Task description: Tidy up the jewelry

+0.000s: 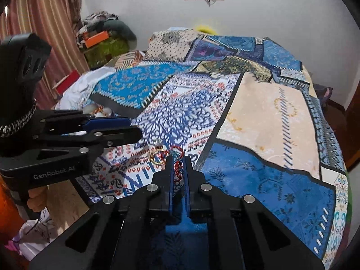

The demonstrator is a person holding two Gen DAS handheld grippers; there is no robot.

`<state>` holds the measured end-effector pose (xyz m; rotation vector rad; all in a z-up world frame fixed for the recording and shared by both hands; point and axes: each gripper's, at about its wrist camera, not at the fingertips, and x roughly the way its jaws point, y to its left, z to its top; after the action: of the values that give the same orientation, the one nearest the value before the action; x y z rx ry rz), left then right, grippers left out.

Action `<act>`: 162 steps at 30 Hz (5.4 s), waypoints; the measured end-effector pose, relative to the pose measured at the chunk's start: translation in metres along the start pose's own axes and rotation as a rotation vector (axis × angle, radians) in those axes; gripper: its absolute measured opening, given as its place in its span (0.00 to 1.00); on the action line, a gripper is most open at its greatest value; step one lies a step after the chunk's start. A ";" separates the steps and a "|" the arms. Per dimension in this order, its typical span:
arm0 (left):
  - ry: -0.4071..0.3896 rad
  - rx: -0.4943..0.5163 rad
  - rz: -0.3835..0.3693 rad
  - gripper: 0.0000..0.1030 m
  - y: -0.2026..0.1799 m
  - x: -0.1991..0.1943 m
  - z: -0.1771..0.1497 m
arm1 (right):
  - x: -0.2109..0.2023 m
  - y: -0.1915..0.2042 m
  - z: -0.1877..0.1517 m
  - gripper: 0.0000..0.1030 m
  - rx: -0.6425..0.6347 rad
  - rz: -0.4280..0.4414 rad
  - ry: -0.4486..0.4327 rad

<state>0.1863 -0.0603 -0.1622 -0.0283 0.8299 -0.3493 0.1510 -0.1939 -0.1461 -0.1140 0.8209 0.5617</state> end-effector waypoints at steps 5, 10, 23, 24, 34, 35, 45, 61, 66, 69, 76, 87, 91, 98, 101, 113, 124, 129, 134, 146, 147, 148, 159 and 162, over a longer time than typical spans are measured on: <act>-0.036 -0.006 0.019 0.23 0.003 -0.019 0.003 | -0.019 0.003 0.009 0.06 -0.003 -0.019 -0.052; -0.075 -0.011 0.036 0.23 0.004 -0.041 0.004 | -0.038 0.005 0.020 0.06 -0.004 -0.033 -0.104; -0.148 -0.030 0.091 0.23 0.023 -0.088 -0.003 | -0.063 0.034 0.046 0.06 -0.028 -0.022 -0.207; -0.153 -0.032 0.098 0.23 0.026 -0.091 -0.003 | -0.063 0.037 0.048 0.06 -0.030 -0.018 -0.213; -0.184 -0.070 0.152 0.23 0.059 -0.115 -0.015 | -0.052 0.078 0.067 0.06 -0.068 0.054 -0.244; -0.185 -0.075 0.156 0.23 0.062 -0.116 -0.016 | -0.050 0.082 0.069 0.06 -0.071 0.060 -0.243; -0.159 -0.128 0.172 0.23 0.094 -0.111 -0.033 | -0.023 0.114 0.079 0.06 -0.113 0.112 -0.216; -0.035 -0.145 0.116 0.23 0.113 -0.053 -0.056 | 0.048 0.133 0.076 0.06 -0.116 0.144 -0.055; -0.027 -0.137 0.111 0.23 0.116 -0.047 -0.056 | 0.063 0.135 0.074 0.06 -0.111 0.150 -0.007; -0.024 -0.132 0.116 0.23 0.117 -0.045 -0.056 | 0.070 0.136 0.074 0.06 -0.110 0.155 0.018; -0.021 -0.149 0.131 0.23 0.121 -0.046 -0.055 | 0.073 0.142 0.072 0.07 -0.125 0.148 0.037; -0.053 -0.161 0.168 0.28 0.120 -0.069 -0.050 | 0.043 0.141 0.078 0.35 -0.130 0.090 -0.043; -0.084 -0.158 0.183 0.30 0.117 -0.085 -0.045 | 0.027 0.138 0.079 0.36 -0.127 0.065 -0.077; -0.125 -0.142 0.202 0.34 0.102 -0.104 -0.037 | -0.005 0.125 0.075 0.36 -0.117 0.018 -0.132; -0.137 -0.128 0.203 0.37 0.091 -0.109 -0.033 | -0.015 0.117 0.072 0.38 -0.103 0.004 -0.147; -0.132 -0.078 0.178 0.48 0.049 -0.103 -0.021 | -0.045 0.071 0.048 0.46 -0.026 -0.069 -0.171; -0.019 -0.043 0.113 0.48 0.017 -0.052 -0.017 | -0.053 0.012 0.019 0.46 0.079 -0.143 -0.127; 0.035 -0.020 0.089 0.48 0.006 -0.027 -0.019 | -0.049 -0.002 0.007 0.46 0.102 -0.146 -0.091; 0.083 -0.006 0.049 0.48 -0.002 -0.007 -0.021 | -0.036 -0.008 -0.001 0.46 0.101 -0.129 -0.052; 0.076 0.029 0.017 0.33 -0.019 0.014 -0.005 | -0.027 -0.025 -0.006 0.46 0.126 -0.117 -0.029; 0.073 0.020 0.009 0.27 -0.017 0.015 -0.001 | -0.026 -0.026 -0.008 0.46 0.127 -0.116 -0.028; 0.073 0.013 0.003 0.24 -0.015 0.017 0.001 | -0.026 -0.027 -0.008 0.46 0.128 -0.115 -0.027; 0.086 -0.007 -0.030 0.08 -0.015 0.036 0.004 | -0.018 -0.025 -0.008 0.46 0.119 -0.096 -0.008; 0.068 -0.040 -0.026 0.08 -0.007 0.032 0.004 | -0.016 -0.020 -0.006 0.46 0.104 -0.076 -0.004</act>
<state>0.2067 -0.0772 -0.1812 -0.0647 0.9041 -0.3592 0.1482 -0.2194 -0.1412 -0.0484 0.8367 0.4468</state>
